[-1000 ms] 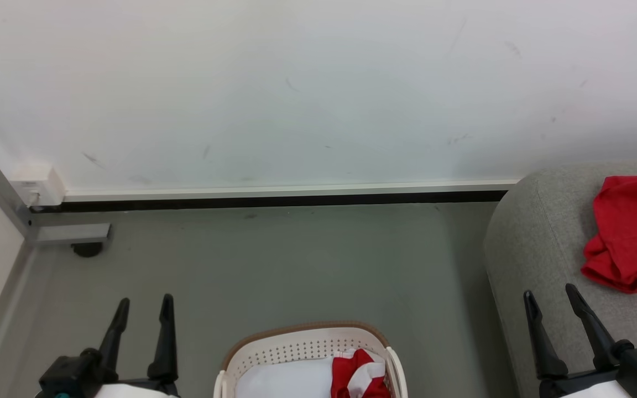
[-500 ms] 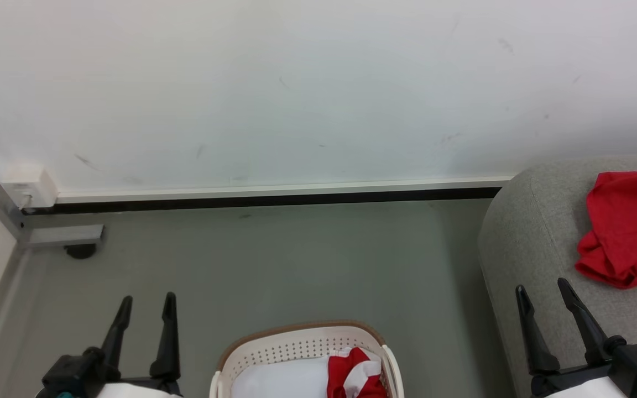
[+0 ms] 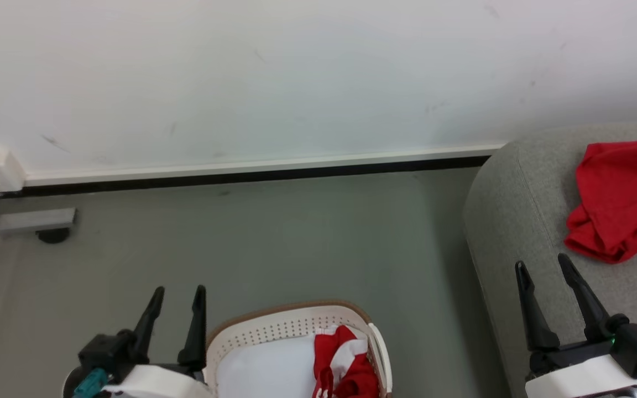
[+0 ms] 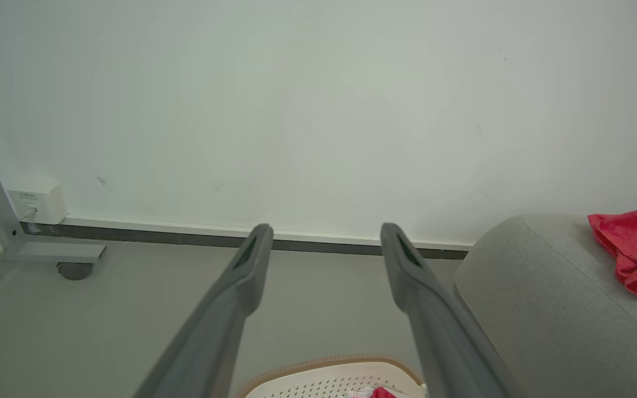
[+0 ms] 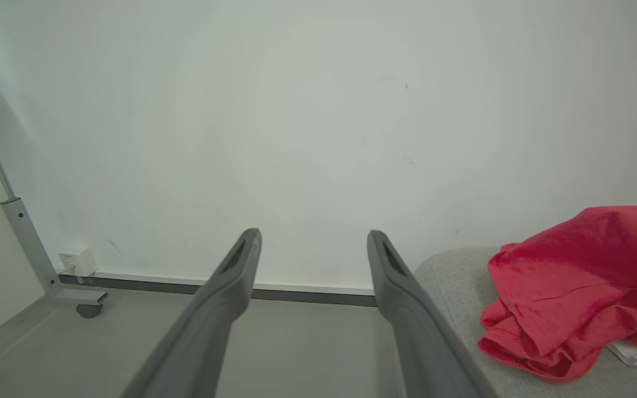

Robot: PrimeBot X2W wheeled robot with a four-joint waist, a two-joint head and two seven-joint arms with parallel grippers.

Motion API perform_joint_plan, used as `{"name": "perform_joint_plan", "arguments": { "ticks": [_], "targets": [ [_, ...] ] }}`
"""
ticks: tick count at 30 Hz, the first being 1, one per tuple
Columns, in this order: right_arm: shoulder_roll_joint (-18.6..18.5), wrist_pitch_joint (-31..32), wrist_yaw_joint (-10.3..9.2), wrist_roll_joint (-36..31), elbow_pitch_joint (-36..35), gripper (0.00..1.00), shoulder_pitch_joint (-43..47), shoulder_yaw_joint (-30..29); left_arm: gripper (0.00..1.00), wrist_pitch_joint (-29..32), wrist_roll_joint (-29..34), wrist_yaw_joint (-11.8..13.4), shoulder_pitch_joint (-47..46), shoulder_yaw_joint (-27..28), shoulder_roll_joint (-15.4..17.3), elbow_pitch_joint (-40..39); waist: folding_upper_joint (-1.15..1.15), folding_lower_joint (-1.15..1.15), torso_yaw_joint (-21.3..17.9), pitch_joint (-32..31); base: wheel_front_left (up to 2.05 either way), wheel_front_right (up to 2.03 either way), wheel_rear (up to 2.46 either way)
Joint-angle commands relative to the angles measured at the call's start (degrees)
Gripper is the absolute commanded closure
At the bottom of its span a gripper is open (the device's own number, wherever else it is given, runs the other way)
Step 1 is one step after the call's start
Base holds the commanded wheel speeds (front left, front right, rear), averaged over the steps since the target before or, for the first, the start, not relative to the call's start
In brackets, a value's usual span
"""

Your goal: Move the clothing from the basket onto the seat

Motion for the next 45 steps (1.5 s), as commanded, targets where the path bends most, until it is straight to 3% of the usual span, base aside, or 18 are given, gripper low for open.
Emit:
{"name": "perform_joint_plan", "arguments": {
  "ticks": [1, 8, 19, 34, 45],
  "targets": [
    [-0.23, 0.00, -0.13, -0.12, -0.08, 0.00, -1.06, -0.08, 0.00, -0.02, 0.22, -0.22, -1.63, -0.40, 0.66, 0.64, 0.00, 0.00, -1.67, 2.30, 0.00, 0.00, 0.00],
    [0.78, 0.01, -0.13, -1.01, -0.58, 0.00, -5.09, -1.41, 0.00, 0.03, -0.88, -0.29, -8.83, -6.45, 3.53, 7.65, 0.00, 0.00, -6.01, 10.03, 0.00, 0.00, 0.00],
    [3.11, 0.01, -0.13, -1.83, -3.04, 0.00, -10.83, -3.33, 0.00, 4.62, -2.74, -0.31, -21.46, -20.65, 9.76, 23.53, 0.00, 0.00, -12.05, 21.59, 0.00, 0.00, 0.00],
    [4.57, 0.01, -0.13, -2.27, -6.22, 0.00, -15.41, -2.59, 0.00, 14.69, -15.49, -0.20, -33.47, -41.99, 12.59, 37.42, 0.00, 0.00, -17.04, 33.06, 0.00, 0.00, 0.00],
    [4.59, 0.02, -0.13, 1.48, -7.33, 0.00, -17.20, -0.41, 0.00, 23.09, -21.04, -0.20, -40.03, -51.37, 14.88, 43.62, 0.00, 0.00, -20.19, 38.91, 0.00, 0.00, 0.00]
  ]
}}
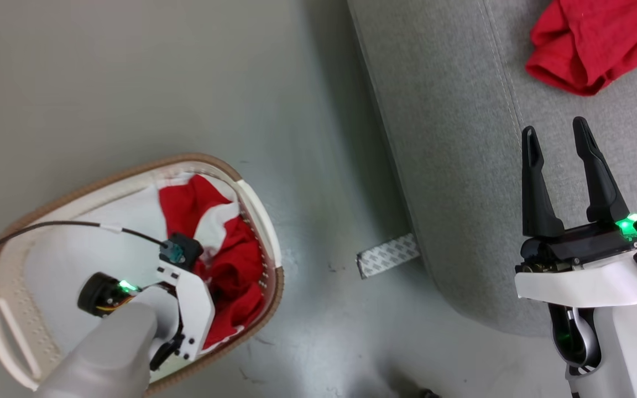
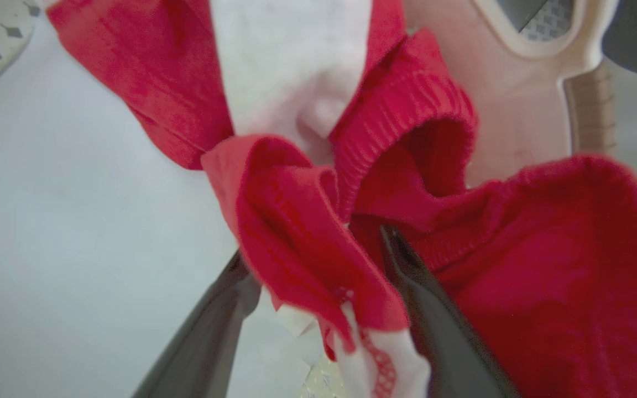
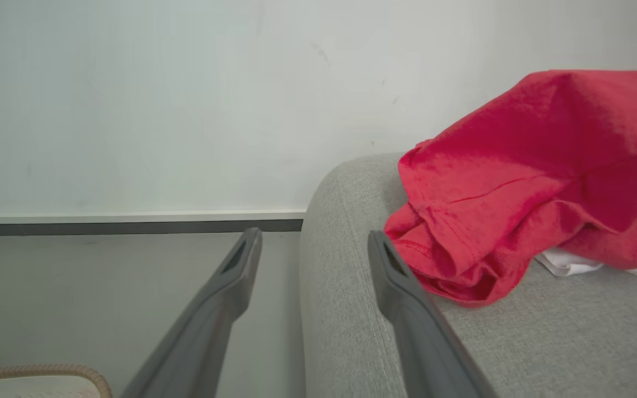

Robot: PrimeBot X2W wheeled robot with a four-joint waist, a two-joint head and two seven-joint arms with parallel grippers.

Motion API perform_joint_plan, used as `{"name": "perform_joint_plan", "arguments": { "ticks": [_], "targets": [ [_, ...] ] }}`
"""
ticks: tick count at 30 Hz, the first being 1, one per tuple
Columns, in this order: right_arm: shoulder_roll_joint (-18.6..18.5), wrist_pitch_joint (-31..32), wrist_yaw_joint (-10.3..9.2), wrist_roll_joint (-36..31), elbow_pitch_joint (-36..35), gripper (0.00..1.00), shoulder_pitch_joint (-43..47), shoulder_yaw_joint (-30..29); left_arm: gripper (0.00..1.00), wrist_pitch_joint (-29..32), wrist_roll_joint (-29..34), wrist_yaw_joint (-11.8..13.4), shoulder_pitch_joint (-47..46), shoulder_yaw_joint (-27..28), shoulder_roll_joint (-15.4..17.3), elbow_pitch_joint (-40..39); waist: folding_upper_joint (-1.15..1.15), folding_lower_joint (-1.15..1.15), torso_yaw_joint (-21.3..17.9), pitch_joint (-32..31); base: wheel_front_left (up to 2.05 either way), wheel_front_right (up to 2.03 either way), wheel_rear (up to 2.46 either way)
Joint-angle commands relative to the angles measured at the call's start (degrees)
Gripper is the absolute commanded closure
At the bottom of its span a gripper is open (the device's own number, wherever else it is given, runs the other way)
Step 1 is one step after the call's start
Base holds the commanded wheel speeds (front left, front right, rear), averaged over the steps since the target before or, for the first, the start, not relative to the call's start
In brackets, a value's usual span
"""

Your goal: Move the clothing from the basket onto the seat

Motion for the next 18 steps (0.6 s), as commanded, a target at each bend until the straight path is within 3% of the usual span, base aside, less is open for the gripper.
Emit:
{"name": "perform_joint_plan", "arguments": {
  "ticks": [1, 3, 4, 5, 6, 18],
  "targets": [
    [0.13, 0.03, -0.13, 0.67, -0.38, 0.00, -0.96, 0.22, 0.00, 0.81, -0.64, 0.12, -0.87, -0.88, 0.87, 0.60, 0.00, -0.01, -1.07, 1.36, 0.00, 0.00, 0.00],
    [0.12, 0.02, -0.13, 1.22, -0.49, 0.00, -1.21, 0.58, 0.00, 1.67, -1.56, 0.12, -1.46, -2.42, 1.24, 1.15, 0.00, -0.01, -1.61, 2.09, 0.00, 0.00, 0.00],
    [0.11, 0.02, -0.13, 1.45, -0.49, 0.00, -1.30, 0.72, 0.38, 1.81, -2.03, 0.12, -1.82, -3.11, 1.45, 1.25, 0.00, -0.01, -1.87, 2.39, 0.00, 0.00, 0.00],
    [0.11, 0.03, -0.13, 1.48, -0.44, 0.00, -1.28, 0.77, 0.87, 1.71, -2.51, 0.12, -2.09, -3.72, 1.60, 1.38, 0.00, -0.01, -2.03, 2.57, 0.00, 0.00, 0.00],
    [0.12, 0.03, -0.13, 1.62, -0.42, 0.00, -1.26, 0.86, 1.00, 1.46, -2.90, 0.12, -2.23, -4.26, 1.74, 1.51, 0.00, -0.01, -2.15, 2.68, 0.00, 0.00, 0.00],
    [0.10, 0.02, -0.13, 0.57, 0.48, 0.00, -1.13, 0.25, 1.00, -3.43, -7.48, 0.12, -3.29, -9.44, 1.16, 2.10, 0.00, -0.01, -1.18, -0.23, 0.00, 0.00, 0.00]
  ]
}}
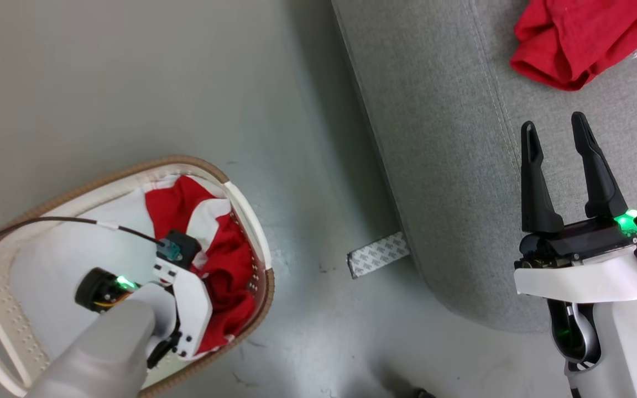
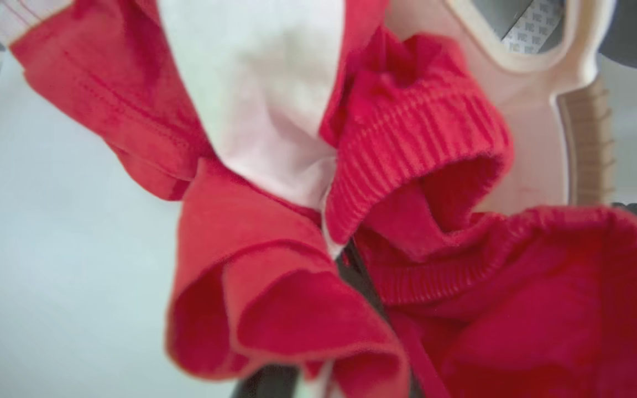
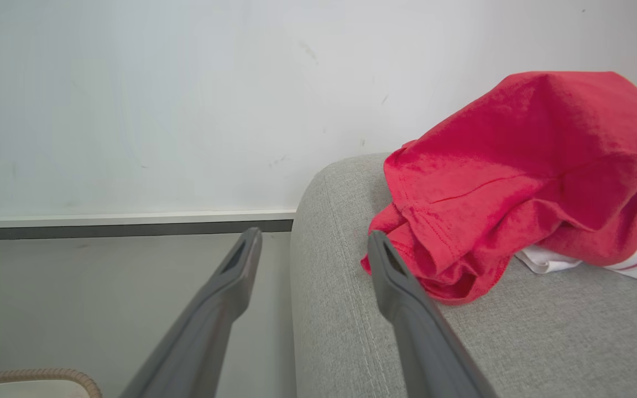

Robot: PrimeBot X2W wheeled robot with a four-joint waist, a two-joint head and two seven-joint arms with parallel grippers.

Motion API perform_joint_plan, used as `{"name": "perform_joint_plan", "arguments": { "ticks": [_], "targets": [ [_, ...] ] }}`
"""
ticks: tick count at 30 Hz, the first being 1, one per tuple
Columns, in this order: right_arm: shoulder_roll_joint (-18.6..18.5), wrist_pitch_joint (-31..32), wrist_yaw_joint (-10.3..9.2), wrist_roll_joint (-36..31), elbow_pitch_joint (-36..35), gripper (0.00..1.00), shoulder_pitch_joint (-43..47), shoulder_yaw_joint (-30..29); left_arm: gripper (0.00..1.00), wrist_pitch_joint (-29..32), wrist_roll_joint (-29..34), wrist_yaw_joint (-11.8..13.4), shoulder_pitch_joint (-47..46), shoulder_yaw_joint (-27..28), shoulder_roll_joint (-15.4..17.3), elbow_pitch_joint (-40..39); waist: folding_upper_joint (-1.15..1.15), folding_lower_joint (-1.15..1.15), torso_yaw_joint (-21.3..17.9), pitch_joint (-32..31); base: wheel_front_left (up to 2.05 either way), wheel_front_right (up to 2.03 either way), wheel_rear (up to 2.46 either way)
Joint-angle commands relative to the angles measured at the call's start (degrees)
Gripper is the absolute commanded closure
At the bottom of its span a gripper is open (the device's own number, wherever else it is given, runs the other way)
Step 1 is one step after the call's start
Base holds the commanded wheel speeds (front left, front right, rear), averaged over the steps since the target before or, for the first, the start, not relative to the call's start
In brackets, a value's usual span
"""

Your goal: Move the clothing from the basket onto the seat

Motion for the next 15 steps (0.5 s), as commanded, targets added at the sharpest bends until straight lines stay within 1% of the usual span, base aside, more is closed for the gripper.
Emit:
{"name": "perform_joint_plan", "arguments": {
  "ticks": [1, 7, 13, 14, 15],
  "targets": [
    [0.05, 0.02, -0.13, -0.92, 0.23, 0.00, -0.04, -0.43, 1.00, -1.10, -0.94, 0.12, -0.05, -0.49, -0.50, 0.07, 0.00, -0.01, 1.03, -1.75, 0.00, 0.00, 0.00],
    [0.05, 0.03, -0.13, -4.08, 1.42, 0.00, 1.20, -2.44, 1.00, -5.65, -3.87, 0.11, 2.03, -3.10, -3.24, -0.91, 0.00, -0.01, 5.11, -9.01, 0.00, 0.00, 0.00],
    [-0.36, 0.03, -0.13, -6.54, 2.96, 0.00, 2.13, -2.49, 1.00, -11.21, -7.40, 0.11, 3.90, -5.27, -5.53, -2.18, 0.00, -0.01, 8.86, -17.52, 0.00, 0.00, 0.00],
    [-0.36, 0.03, -0.13, -6.54, 2.96, 0.00, 2.13, -2.49, 1.00, -11.21, -7.40, 0.11, 3.90, -5.27, -5.53, -2.18, 0.00, -0.01, 8.86, -17.52, 0.00, 0.00, 0.00],
    [-0.68, 0.03, -0.13, -6.71, 3.12, 0.00, 2.40, -2.34, 1.00, -12.15, -7.98, 0.11, 4.22, -5.61, -5.83, -2.37, 0.00, -0.01, 9.46, -18.88, 0.00, 0.00, 0.00]
  ]
}}
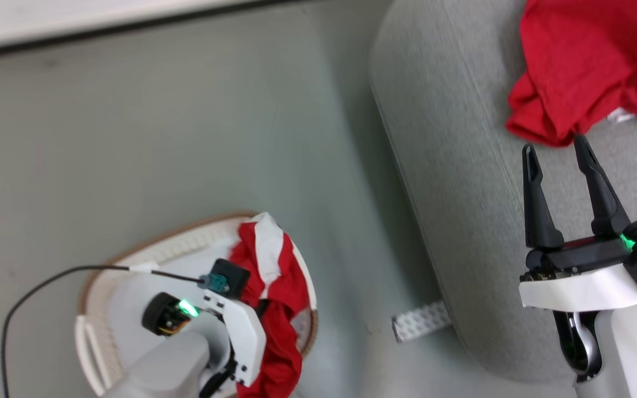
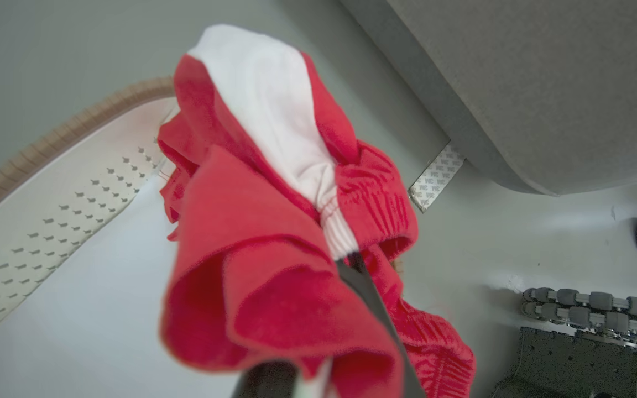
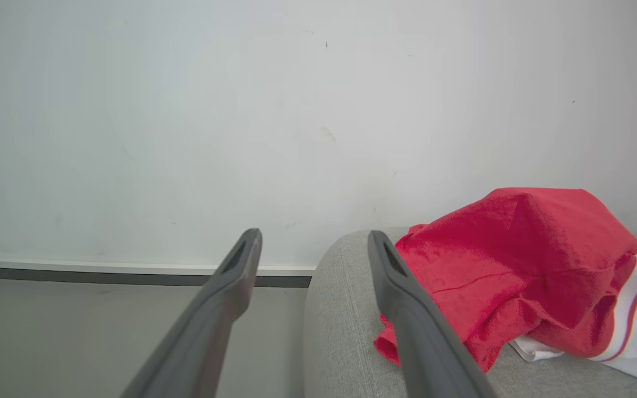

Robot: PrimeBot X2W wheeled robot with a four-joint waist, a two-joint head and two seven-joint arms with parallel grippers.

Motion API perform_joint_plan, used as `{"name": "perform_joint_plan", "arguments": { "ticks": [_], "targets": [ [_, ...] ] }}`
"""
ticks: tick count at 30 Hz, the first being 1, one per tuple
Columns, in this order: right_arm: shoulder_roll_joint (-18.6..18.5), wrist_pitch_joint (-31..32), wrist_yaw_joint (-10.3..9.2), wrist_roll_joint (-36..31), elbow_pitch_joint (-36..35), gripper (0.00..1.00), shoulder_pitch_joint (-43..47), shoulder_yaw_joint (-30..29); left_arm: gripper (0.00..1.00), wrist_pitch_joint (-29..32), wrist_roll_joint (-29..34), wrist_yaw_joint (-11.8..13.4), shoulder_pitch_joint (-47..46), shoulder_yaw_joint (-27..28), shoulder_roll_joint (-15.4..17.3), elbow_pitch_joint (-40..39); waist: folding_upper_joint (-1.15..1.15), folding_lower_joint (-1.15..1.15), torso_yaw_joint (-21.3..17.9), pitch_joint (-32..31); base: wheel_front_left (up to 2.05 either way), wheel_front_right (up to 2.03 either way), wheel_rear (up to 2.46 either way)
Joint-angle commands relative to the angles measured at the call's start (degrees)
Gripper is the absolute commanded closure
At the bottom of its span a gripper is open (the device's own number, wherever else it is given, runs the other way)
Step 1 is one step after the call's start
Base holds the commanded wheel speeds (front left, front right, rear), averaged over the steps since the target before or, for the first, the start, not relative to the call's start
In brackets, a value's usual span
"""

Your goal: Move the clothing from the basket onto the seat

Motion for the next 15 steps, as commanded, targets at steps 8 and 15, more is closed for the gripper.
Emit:
{"name": "perform_joint_plan", "arguments": {
  "ticks": [8, 15],
  "targets": [
    [-2.19, 0.04, -0.13, 4.21, 2.22, 0.00, 3.74, 1.29, 1.00, -5.96, -4.30, 0.11, 2.97, -0.71, -2.40, -1.36, 0.00, 0.00, 7.59, -14.35, 0.00, 0.00, 0.00],
    [-2.93, 0.04, -0.13, 8.71, 3.46, 0.00, 7.50, 2.35, 1.00, -7.59, -3.84, 0.21, 2.13, 2.01, -3.25, -4.08, 0.00, 0.00, 11.58, -21.02, 0.00, 0.00, 0.00]
  ]
}}
